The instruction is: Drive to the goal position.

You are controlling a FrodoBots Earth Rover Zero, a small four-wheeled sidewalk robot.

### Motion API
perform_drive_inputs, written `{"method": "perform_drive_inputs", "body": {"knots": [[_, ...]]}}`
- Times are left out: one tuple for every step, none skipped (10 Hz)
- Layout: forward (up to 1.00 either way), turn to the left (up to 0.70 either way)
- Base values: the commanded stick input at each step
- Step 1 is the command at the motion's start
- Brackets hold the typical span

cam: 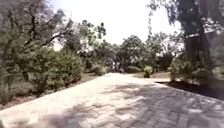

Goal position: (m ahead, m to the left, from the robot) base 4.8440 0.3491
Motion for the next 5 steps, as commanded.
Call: {"method": "perform_drive_inputs", "body": {"knots": [[0.70,0.00],[0.70,0.00],[0.70,0.00],[0.70,0.00],[0.70,0.00]]}}
